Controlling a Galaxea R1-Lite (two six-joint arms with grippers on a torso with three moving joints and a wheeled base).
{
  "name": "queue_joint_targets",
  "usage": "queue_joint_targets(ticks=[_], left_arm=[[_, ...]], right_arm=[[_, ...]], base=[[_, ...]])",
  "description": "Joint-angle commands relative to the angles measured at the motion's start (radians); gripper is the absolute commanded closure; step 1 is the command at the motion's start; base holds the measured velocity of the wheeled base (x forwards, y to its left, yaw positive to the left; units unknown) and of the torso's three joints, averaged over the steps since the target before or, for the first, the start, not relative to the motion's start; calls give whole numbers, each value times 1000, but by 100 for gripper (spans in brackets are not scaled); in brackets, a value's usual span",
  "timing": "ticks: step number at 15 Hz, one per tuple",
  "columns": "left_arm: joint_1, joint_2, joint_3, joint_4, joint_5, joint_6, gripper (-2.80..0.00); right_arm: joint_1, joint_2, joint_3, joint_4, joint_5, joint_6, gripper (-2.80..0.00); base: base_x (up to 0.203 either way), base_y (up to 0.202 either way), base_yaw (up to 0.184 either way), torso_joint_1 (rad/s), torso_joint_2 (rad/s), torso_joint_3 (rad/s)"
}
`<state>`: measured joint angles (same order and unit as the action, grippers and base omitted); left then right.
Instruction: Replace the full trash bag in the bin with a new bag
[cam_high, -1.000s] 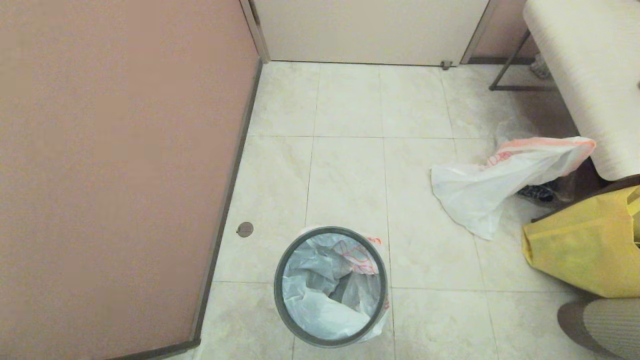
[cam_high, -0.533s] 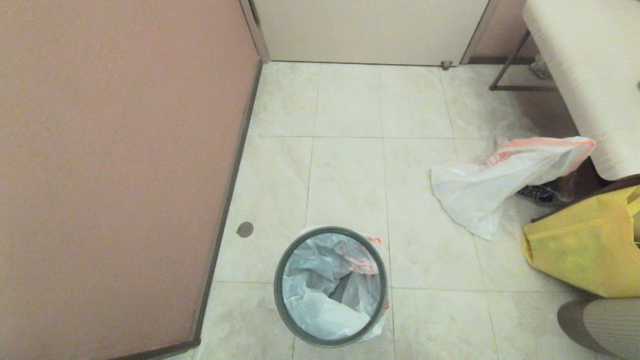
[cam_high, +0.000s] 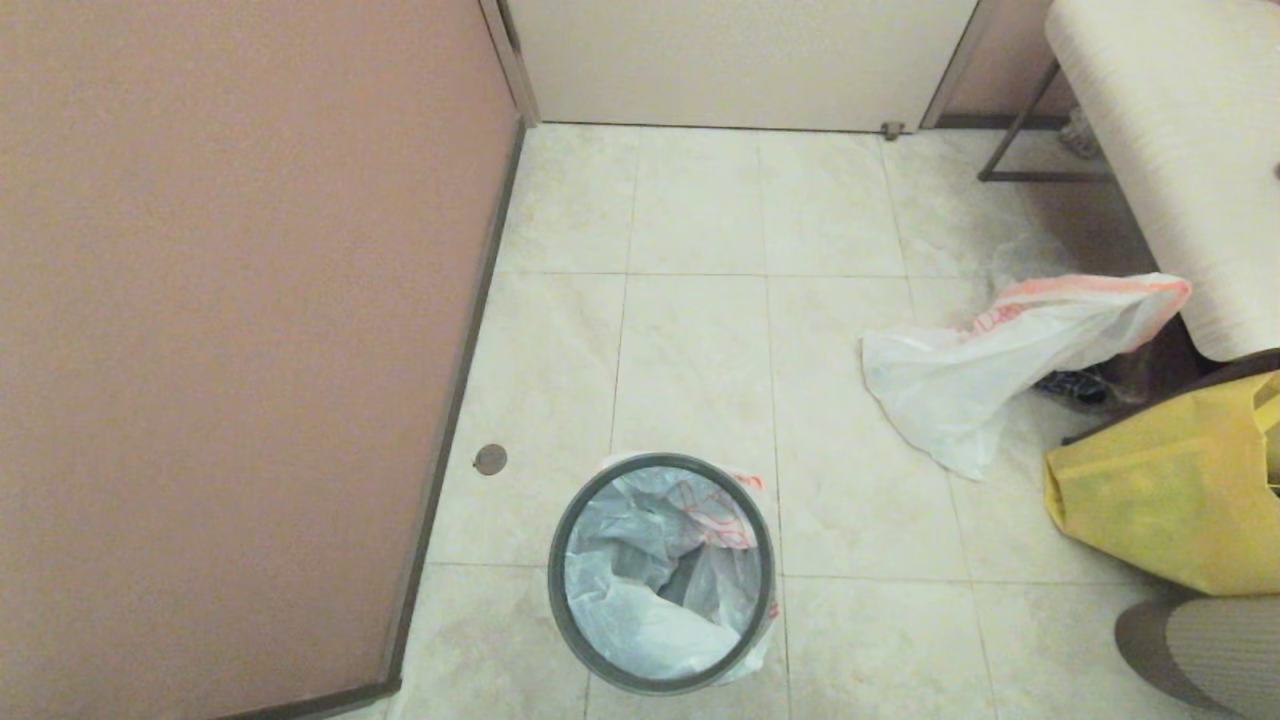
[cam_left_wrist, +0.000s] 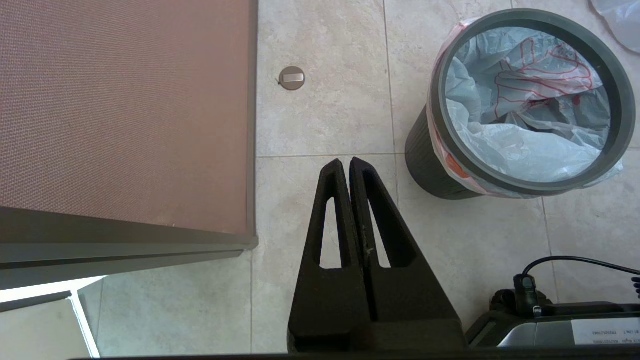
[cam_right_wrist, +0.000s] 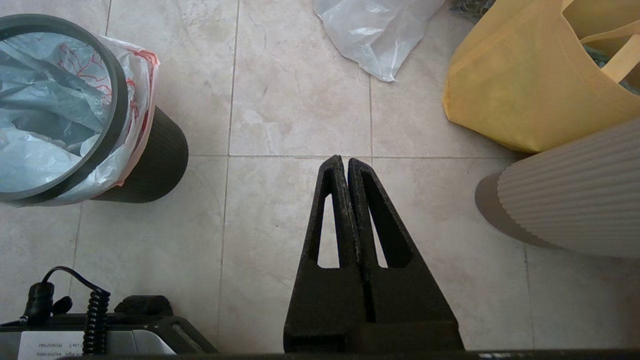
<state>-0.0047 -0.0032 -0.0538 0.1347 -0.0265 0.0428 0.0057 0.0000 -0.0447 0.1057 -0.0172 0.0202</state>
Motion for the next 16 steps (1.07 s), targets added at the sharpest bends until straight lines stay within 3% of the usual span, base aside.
queue_joint_targets(ticks=[1,16], left_arm=[[0,3,0,0,0,0,0],[0,3,0,0,-1,0,0]], right_arm=[[0,3,0,0,0,0,0],[0,3,0,0,-1,9,0]], base=[[0,0,0,0,0,0],[0,0,0,0,0,0]])
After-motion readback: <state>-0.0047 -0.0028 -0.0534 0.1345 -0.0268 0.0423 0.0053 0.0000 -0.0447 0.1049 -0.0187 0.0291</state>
